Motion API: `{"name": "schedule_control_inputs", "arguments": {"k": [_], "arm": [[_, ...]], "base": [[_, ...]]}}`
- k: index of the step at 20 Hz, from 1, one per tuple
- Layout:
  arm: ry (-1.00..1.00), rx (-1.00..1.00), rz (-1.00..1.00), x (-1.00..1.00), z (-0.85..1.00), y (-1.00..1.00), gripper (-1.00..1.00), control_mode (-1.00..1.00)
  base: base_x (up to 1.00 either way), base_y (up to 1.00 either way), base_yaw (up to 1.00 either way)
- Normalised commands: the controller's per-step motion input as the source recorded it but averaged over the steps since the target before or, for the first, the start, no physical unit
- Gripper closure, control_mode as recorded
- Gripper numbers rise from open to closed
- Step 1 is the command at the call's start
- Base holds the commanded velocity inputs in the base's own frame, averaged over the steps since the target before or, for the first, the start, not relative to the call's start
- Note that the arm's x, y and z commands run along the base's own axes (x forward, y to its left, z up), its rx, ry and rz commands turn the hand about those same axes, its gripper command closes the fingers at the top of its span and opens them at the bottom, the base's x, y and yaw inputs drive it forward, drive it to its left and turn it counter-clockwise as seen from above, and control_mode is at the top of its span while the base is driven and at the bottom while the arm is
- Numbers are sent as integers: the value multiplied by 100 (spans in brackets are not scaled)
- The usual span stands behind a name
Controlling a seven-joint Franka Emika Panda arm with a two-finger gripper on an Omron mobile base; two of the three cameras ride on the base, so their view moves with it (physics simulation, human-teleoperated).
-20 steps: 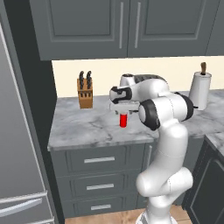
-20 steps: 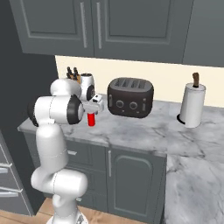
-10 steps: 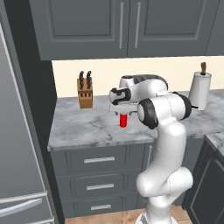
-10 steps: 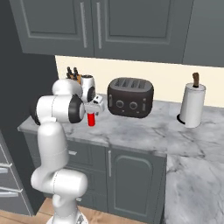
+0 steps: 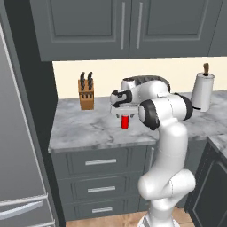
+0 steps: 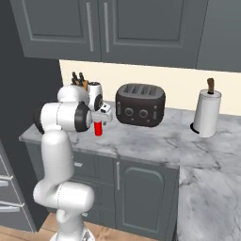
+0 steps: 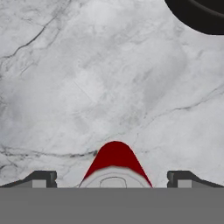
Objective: Four empty soda cans are scattered around the kitchen. Gather all the cans and cluster them next to the stove for recycling.
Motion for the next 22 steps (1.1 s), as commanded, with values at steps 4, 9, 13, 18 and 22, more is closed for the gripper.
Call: {"name": "schedule_control_inputs", "arguments": {"k": [4, 9, 13, 18, 22], "arm": [[0, 0, 0, 0, -8, 0, -100, -100], [1, 0, -1, -2, -7, 0, 100, -100], [0, 0, -1, -1, 0, -1, 100, -100], [-2, 0, 0, -10, 3, 0, 100, -100], [-7, -1, 4, -27, 9, 0, 100, -100]], "base": [[0, 0, 0], [0, 0, 0], [0, 0, 0], [0, 0, 0], [0, 0, 0]]}}
